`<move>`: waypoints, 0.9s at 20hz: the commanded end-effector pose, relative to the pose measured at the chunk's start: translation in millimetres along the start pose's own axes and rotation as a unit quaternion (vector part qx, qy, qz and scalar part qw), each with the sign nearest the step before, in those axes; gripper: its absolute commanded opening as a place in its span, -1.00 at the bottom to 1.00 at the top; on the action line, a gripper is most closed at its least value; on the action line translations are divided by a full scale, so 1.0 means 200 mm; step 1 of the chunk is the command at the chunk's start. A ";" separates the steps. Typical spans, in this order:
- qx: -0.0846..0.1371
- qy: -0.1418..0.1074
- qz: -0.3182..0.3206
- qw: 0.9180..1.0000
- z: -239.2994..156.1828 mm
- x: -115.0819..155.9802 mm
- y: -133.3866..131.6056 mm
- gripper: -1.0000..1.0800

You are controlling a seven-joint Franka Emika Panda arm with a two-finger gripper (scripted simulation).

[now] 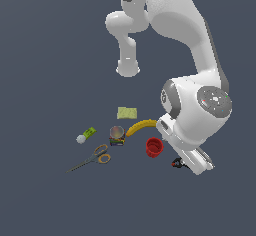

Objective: Pick up a designated object from a clutter of objects.

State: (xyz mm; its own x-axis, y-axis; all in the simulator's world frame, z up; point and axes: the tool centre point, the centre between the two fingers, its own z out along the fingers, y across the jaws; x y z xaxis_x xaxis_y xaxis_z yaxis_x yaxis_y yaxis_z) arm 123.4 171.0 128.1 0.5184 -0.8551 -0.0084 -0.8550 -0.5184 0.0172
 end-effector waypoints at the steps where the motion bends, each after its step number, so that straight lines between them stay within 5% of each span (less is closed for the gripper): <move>1: 0.002 0.001 0.026 1.000 0.05 -0.04 -0.04 0.92; 18: 0.009 0.003 0.141 0.990 0.31 -0.21 -0.20 0.92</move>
State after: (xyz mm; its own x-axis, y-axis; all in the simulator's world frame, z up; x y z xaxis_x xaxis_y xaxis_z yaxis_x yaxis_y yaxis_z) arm 134.2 226.1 68.7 0.2701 -0.9628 -0.0003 -0.9628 -0.2701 0.0022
